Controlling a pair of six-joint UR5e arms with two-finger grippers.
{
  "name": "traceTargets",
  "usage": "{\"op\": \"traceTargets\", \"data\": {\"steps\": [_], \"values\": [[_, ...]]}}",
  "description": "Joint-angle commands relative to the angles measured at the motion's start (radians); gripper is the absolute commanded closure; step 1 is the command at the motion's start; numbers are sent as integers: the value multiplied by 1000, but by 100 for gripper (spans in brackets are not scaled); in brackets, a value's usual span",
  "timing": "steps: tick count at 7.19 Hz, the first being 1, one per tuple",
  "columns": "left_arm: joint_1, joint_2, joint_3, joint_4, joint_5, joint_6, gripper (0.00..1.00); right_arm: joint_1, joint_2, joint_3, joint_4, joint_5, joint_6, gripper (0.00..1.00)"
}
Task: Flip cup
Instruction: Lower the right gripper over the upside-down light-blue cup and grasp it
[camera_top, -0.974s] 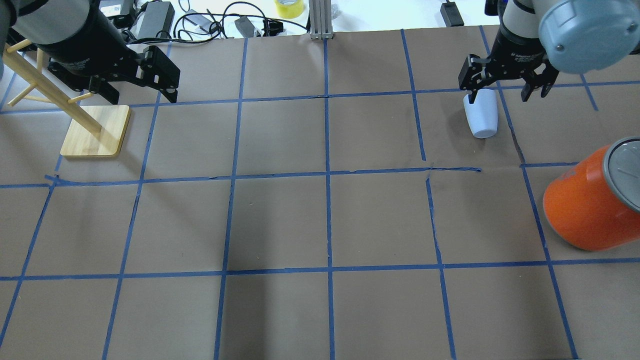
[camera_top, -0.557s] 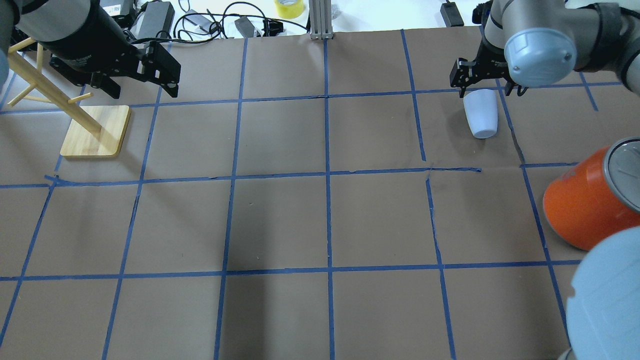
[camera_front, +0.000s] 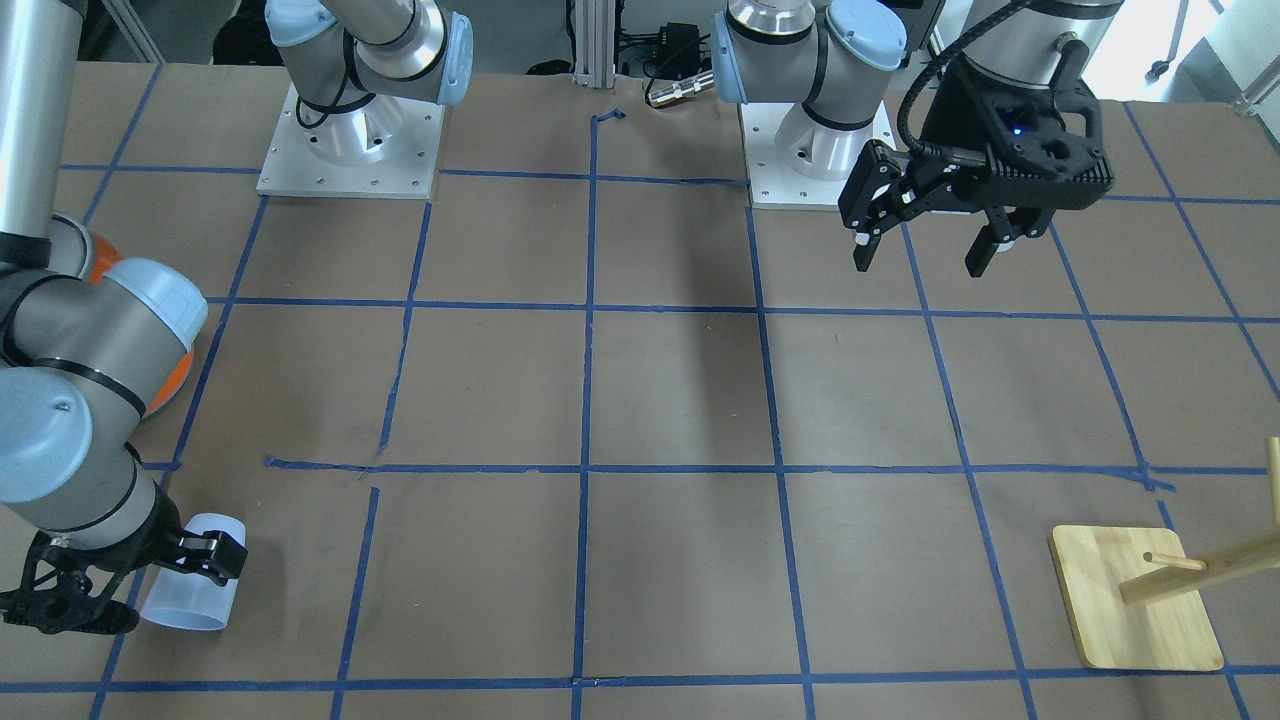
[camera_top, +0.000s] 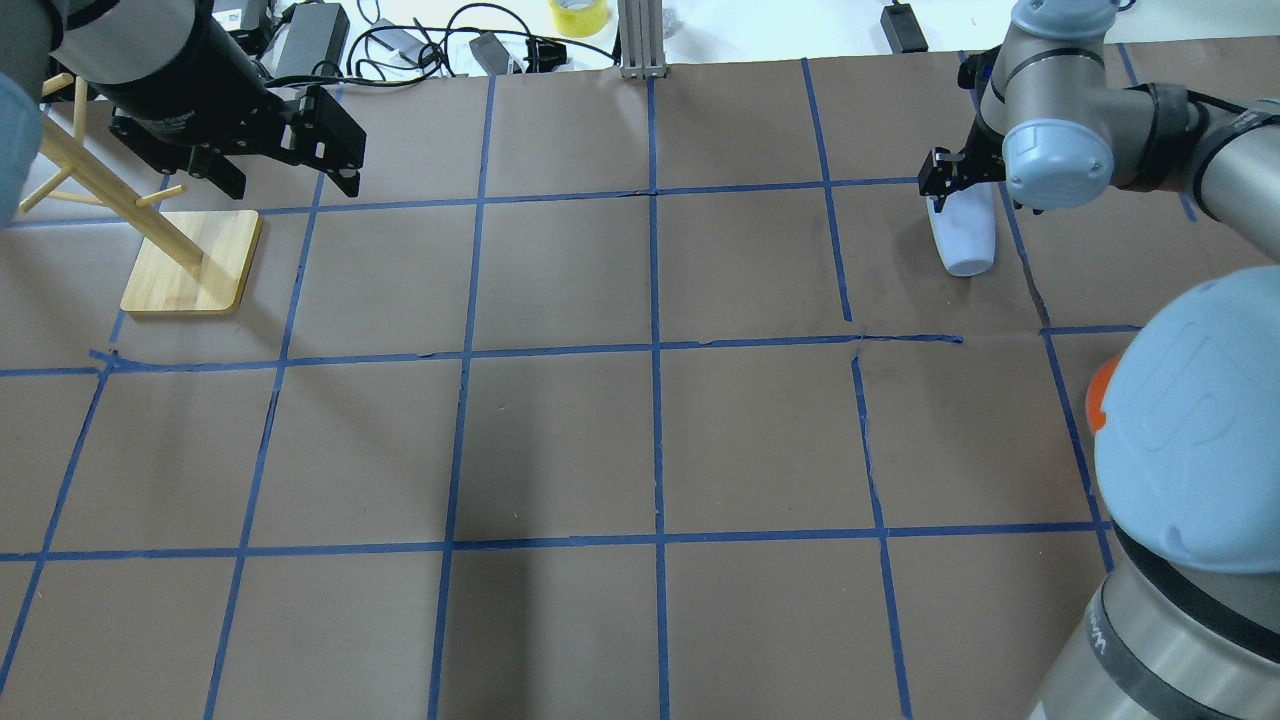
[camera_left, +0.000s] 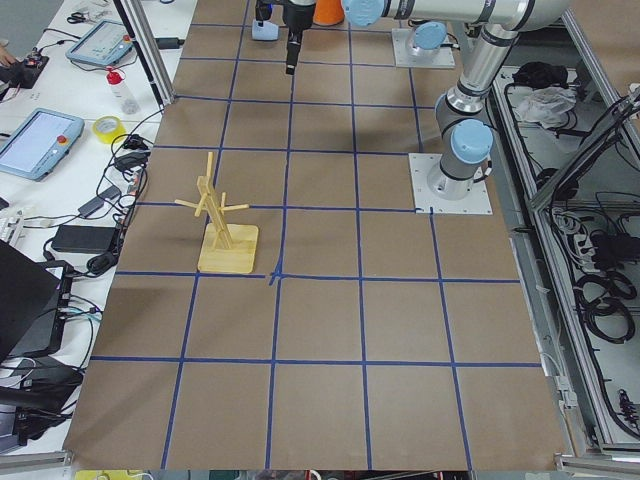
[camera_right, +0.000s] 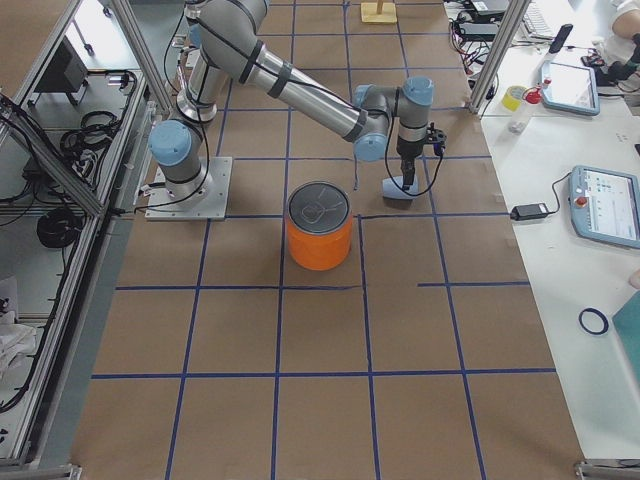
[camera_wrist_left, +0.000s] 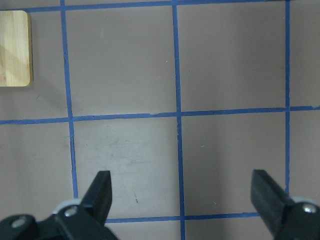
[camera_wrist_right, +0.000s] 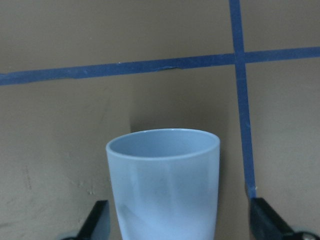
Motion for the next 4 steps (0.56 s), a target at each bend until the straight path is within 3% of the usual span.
{"op": "traceTargets", "data": {"steps": [1,4], "values": [[1,-6,0,-4,2,4,0,-3,30,-2,-13,4,0,0],[3,-1,-20,-3,5,8,0,-3,62,-7,-11,7,-2,4]]}}
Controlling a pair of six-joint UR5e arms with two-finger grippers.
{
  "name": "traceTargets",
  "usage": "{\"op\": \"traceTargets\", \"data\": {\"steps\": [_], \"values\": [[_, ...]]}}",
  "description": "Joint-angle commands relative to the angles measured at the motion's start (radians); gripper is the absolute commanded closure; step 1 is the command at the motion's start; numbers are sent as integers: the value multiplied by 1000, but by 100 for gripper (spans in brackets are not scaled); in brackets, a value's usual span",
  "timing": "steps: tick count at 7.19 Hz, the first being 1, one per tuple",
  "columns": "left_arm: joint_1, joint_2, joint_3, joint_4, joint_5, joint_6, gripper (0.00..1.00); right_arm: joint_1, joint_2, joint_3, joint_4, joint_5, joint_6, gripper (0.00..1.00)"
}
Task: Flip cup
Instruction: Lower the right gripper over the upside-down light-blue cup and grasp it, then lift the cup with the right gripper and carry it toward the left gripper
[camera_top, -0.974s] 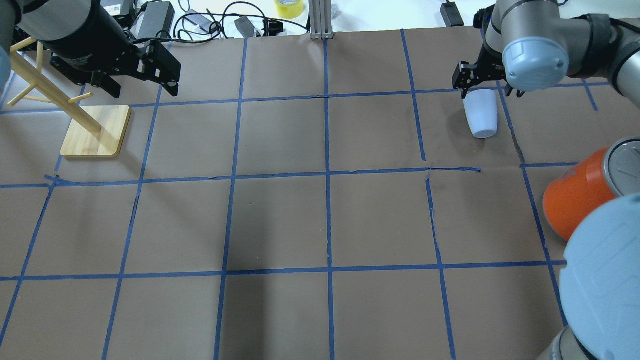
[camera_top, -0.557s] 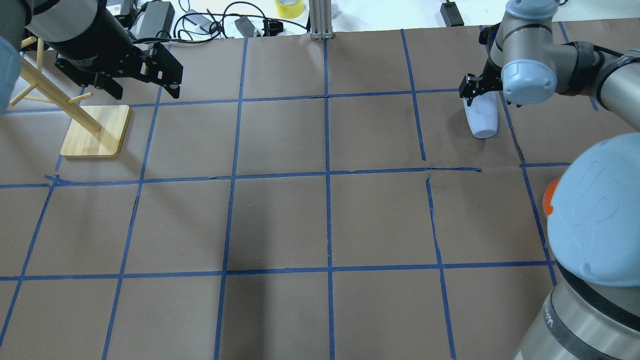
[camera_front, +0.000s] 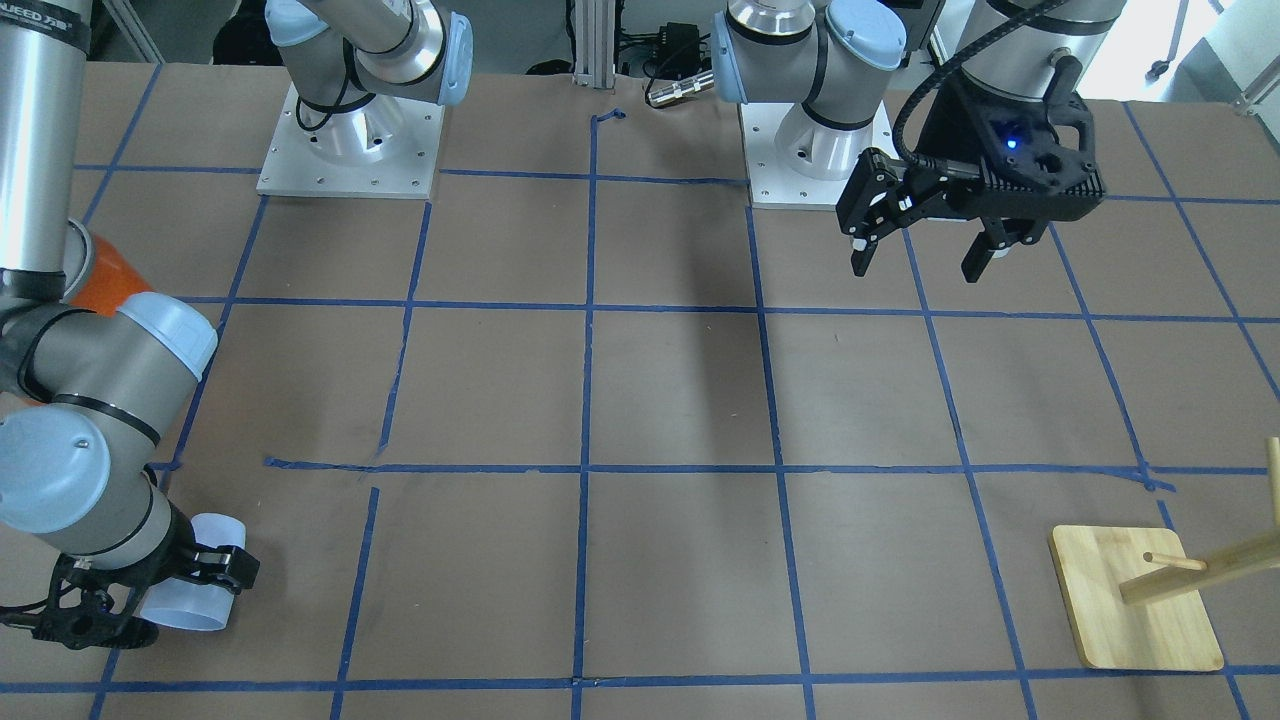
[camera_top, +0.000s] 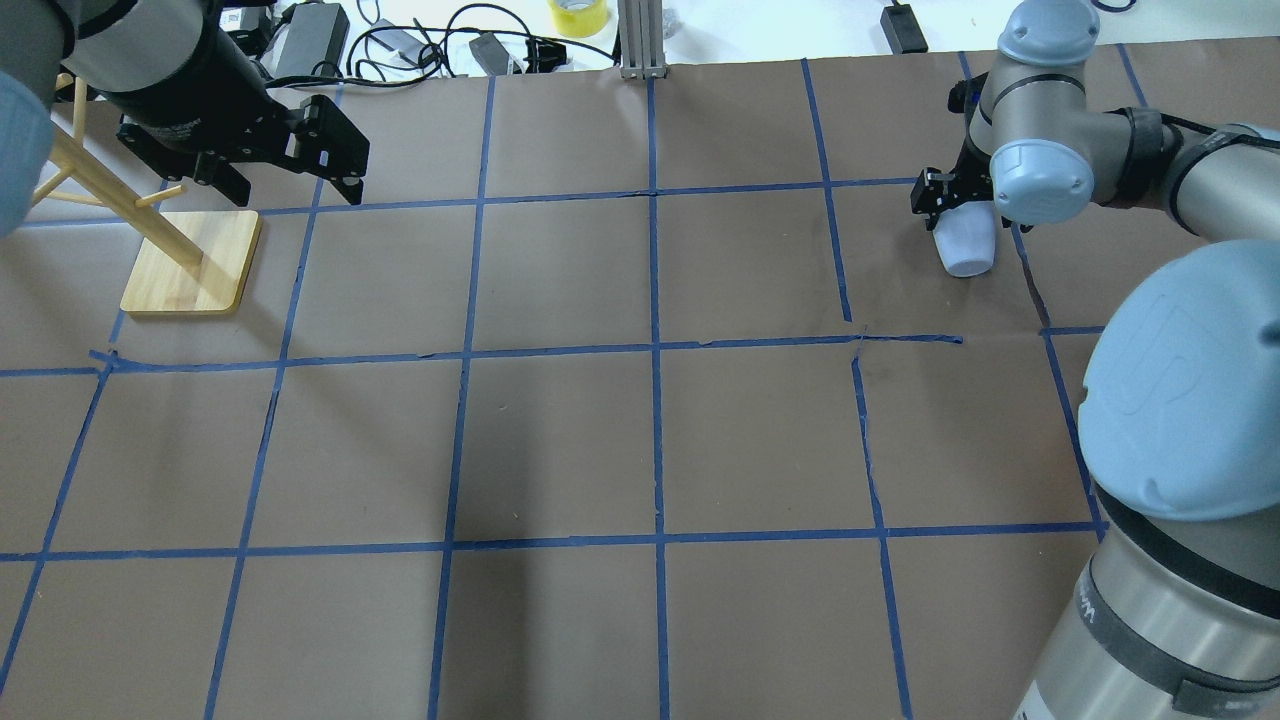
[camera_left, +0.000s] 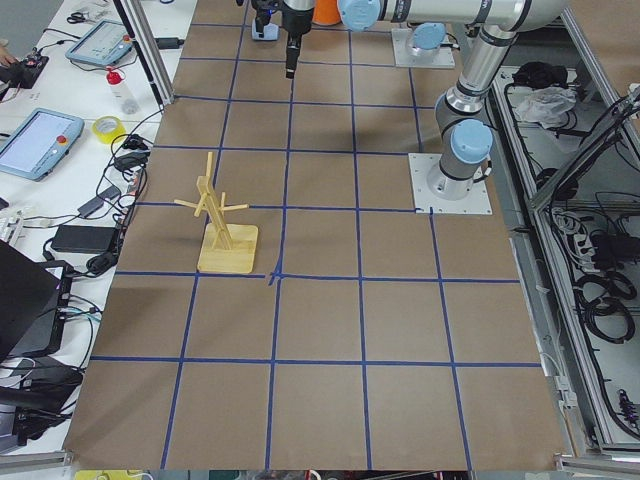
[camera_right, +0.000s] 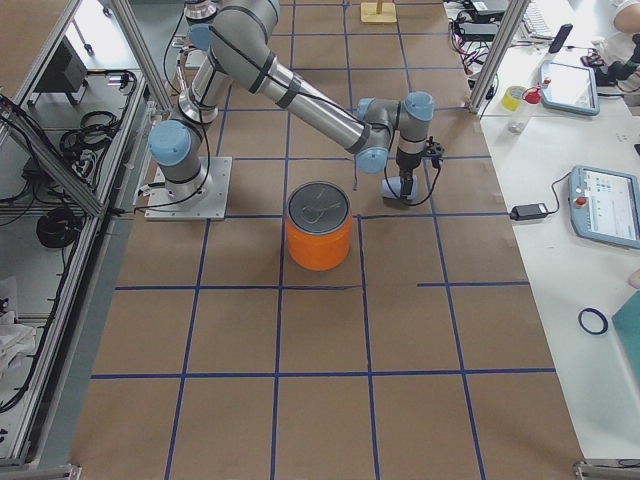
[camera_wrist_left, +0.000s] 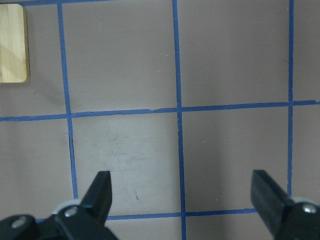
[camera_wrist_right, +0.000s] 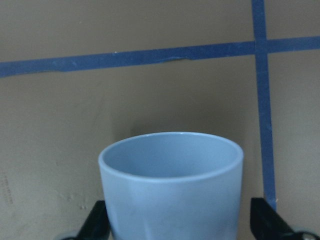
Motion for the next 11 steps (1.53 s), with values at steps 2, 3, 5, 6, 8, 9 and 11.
{"op": "traceTargets", "data": {"steps": [2,3,5,6,8,9,11], "values": [[2,23,-12,-6,4,1,0,0,9,-13,7,17,-3,74],[2,28,-13,-6,3,1,0,3,-9,-18,6,77,-15,81],[2,19,-15,3,-2,4,0,99,-40,-83,13,93,-119,81],[-1,23,-24,-9,-2,4,0,174,-50,-105,7,91,-175,82],[-1,26,-46,-3,-8,4,0,364,-50,-107,-60,30,-464,82],[-1,23,-44,3,-7,4,0,417,-43,-90,-75,19,-540,82],[-2,43,-40,-11,3,1,0,539,-32,-87,-135,30,-787,82]]}}
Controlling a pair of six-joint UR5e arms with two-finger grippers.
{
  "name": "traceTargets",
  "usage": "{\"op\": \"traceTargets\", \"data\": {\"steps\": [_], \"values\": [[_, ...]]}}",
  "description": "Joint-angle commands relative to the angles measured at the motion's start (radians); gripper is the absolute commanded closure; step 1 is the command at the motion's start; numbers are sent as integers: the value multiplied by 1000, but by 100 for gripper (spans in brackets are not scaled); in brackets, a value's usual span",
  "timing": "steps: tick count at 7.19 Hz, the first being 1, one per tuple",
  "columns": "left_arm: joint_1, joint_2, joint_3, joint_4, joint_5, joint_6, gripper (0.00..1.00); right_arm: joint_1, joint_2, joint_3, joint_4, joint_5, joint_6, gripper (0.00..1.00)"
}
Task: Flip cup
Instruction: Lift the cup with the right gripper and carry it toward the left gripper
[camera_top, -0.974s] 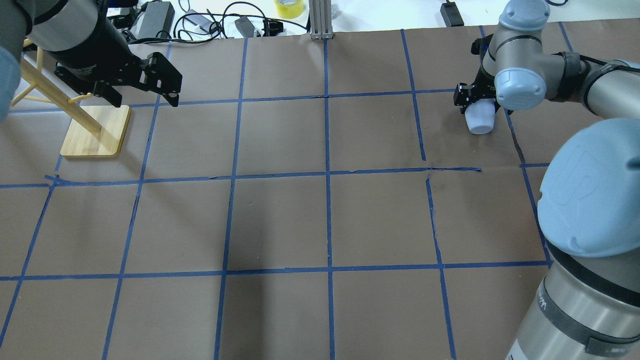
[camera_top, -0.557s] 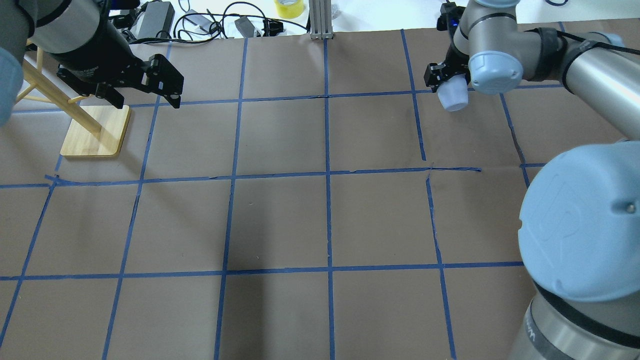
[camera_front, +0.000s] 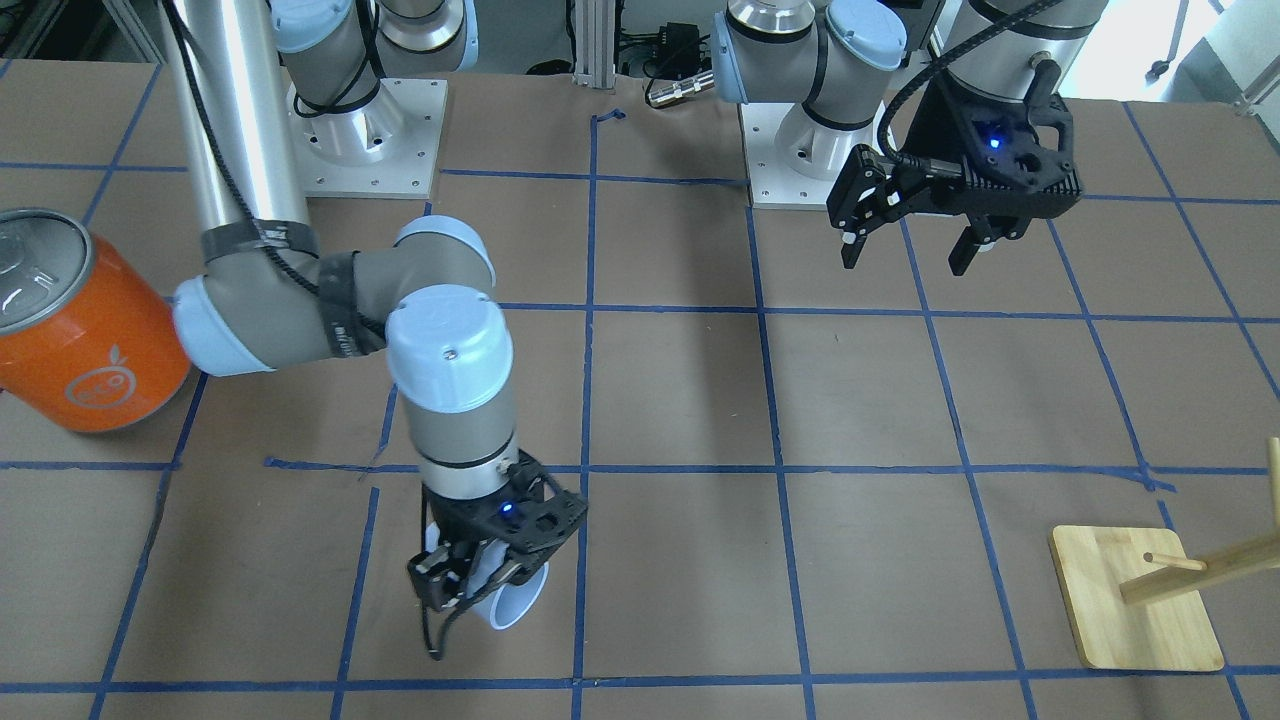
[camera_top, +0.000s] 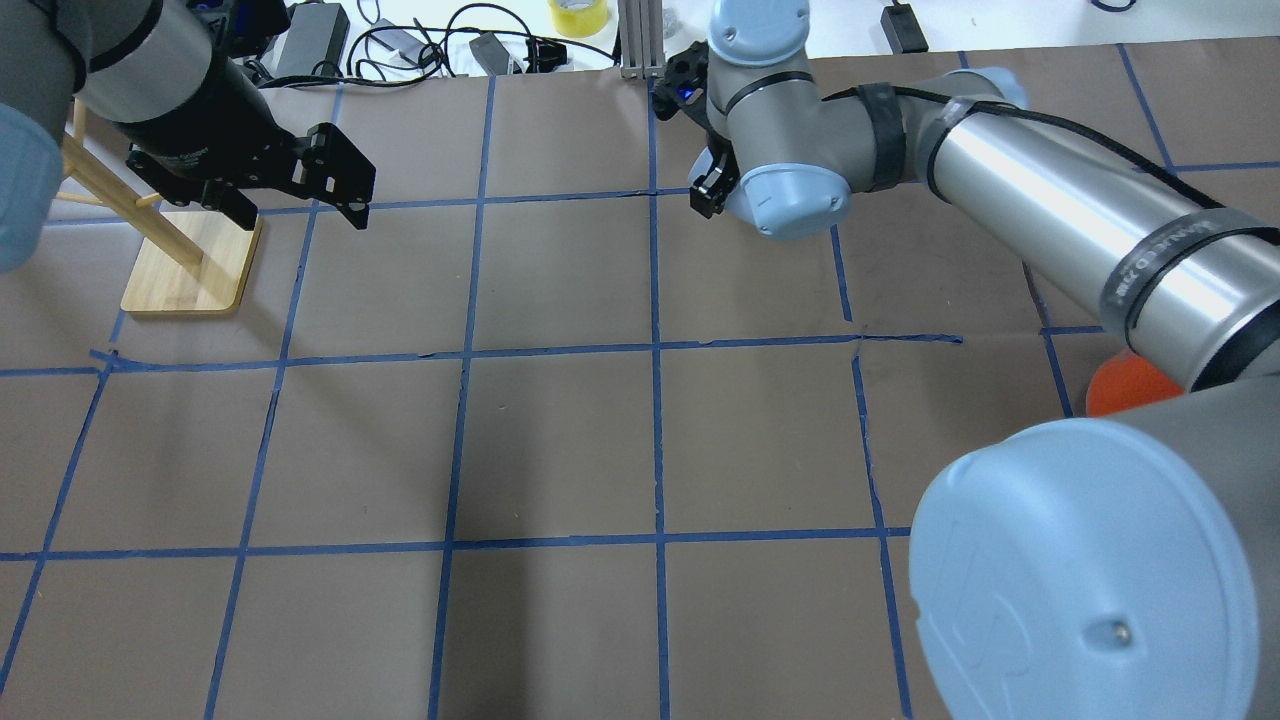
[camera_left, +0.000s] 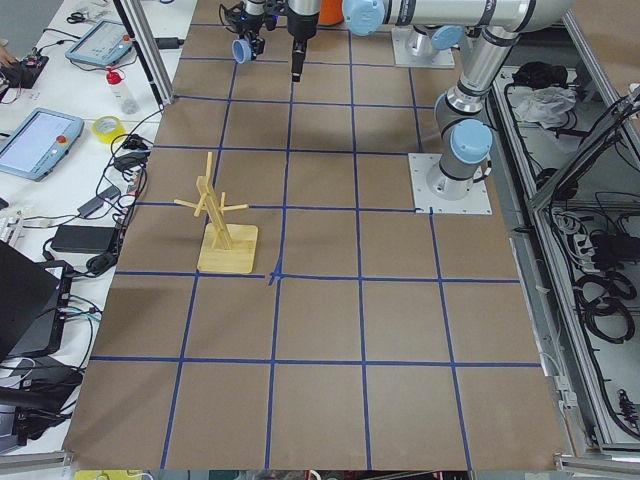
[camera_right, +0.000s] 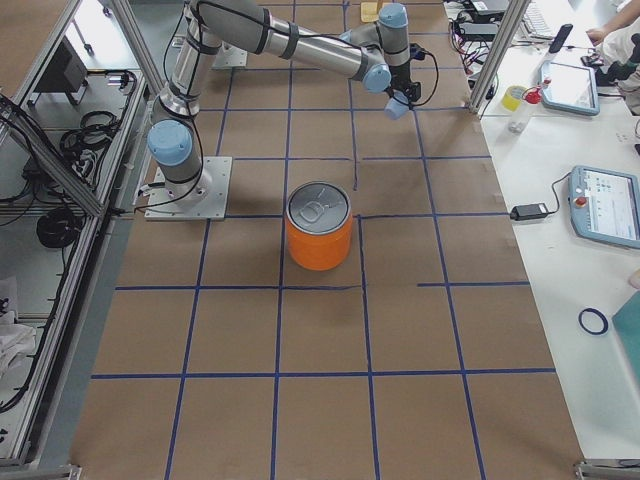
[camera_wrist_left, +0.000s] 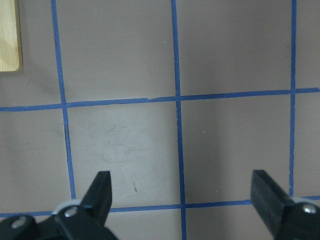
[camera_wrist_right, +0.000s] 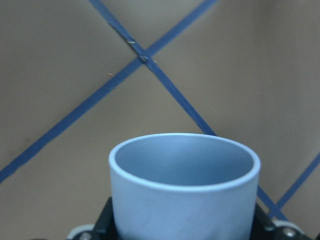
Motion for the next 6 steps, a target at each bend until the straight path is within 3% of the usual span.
{"op": "traceTargets", "data": {"steps": [1,3,6], "values": [[1,23,-2,-55,9,-2,0,140,30,6,-81,0,-259,82],[1,9,10,-85,6,-11,0,186,66,10,-123,4,-438,81],[1,9,10,-83,4,-12,0,228,92,44,-173,17,-455,80]]}}
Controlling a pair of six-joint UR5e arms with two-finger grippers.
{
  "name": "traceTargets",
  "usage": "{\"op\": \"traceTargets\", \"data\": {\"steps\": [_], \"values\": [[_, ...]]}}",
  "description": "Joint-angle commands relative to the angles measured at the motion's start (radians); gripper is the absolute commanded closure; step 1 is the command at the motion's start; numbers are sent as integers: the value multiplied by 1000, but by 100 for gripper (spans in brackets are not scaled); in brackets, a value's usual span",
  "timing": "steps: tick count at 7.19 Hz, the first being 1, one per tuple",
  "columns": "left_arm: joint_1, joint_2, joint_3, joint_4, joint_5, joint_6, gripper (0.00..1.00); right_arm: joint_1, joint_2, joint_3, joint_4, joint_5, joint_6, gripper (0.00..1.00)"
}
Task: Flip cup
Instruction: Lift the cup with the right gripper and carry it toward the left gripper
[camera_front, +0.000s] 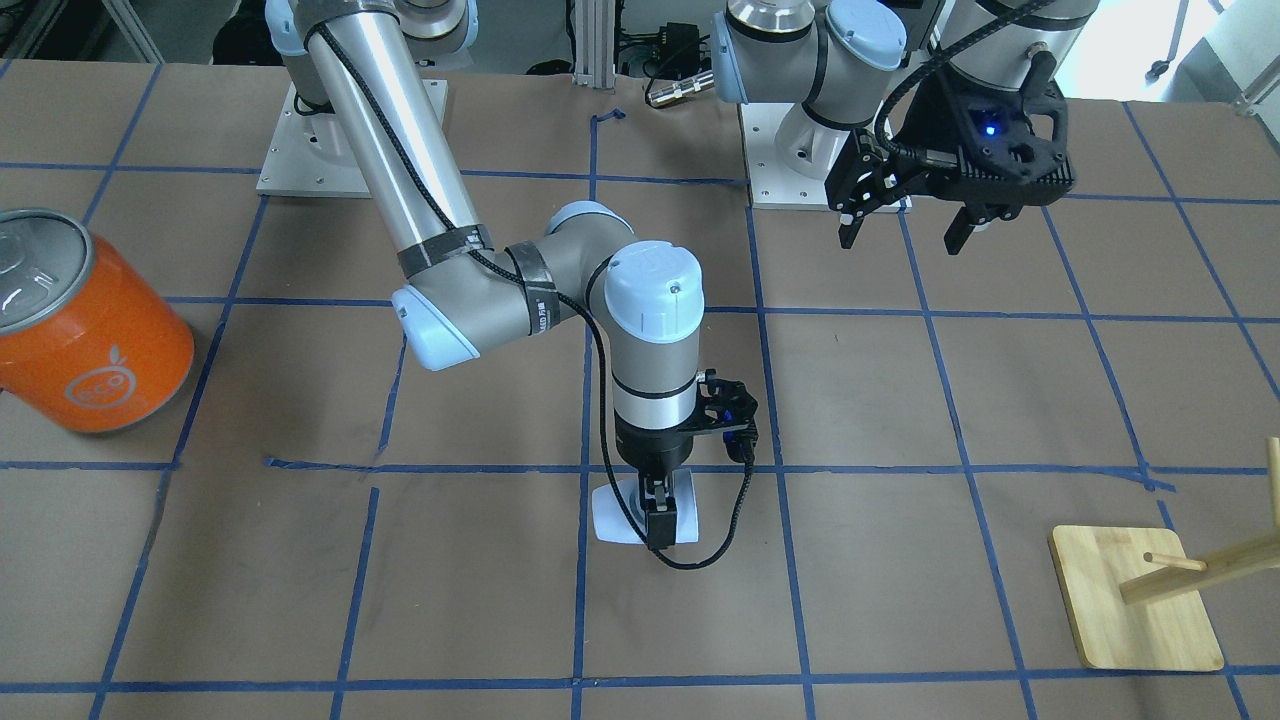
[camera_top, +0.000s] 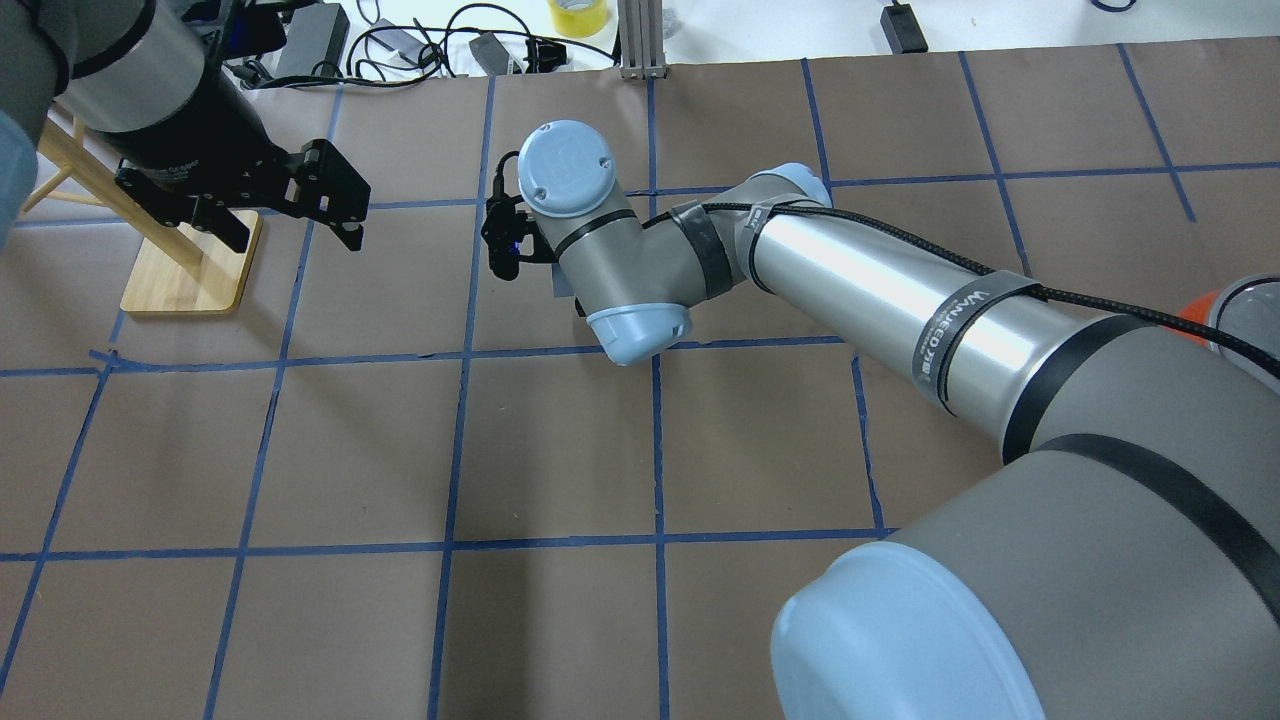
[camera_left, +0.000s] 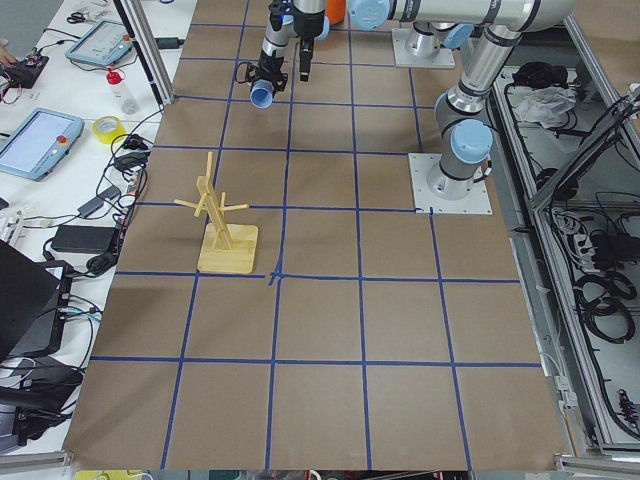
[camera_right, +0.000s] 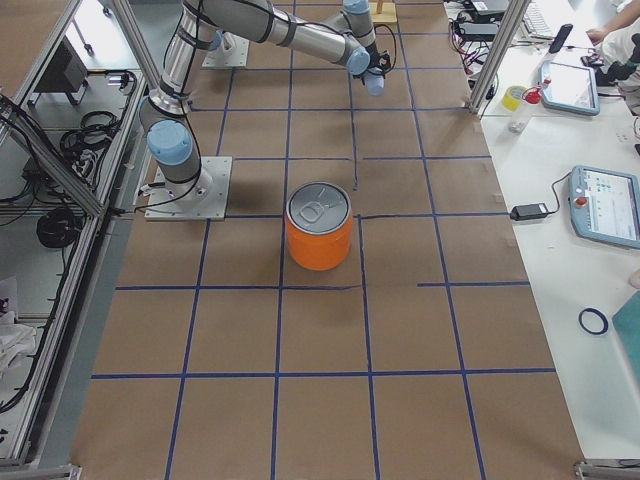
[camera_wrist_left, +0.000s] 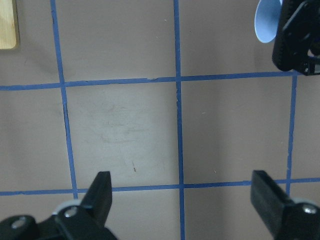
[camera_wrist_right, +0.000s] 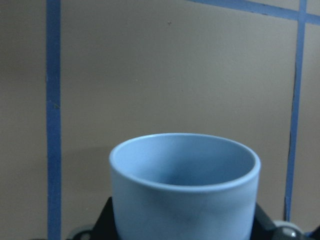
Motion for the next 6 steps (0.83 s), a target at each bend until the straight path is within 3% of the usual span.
{"op": "traceTargets", "data": {"steps": [1,2,3,6], "values": [[0,0,0,0,-1,-1,0,8,11,7,-22,19,-25,74],[0,0,-1,0,-1,2,0,8,10,7,-22,24,-23,65],[2,3,-7,1,-2,10,0,8,11,7,-22,39,-22,64],[0,8,-12,1,-1,12,0,8,36,9,-25,83,-20,35]]}}
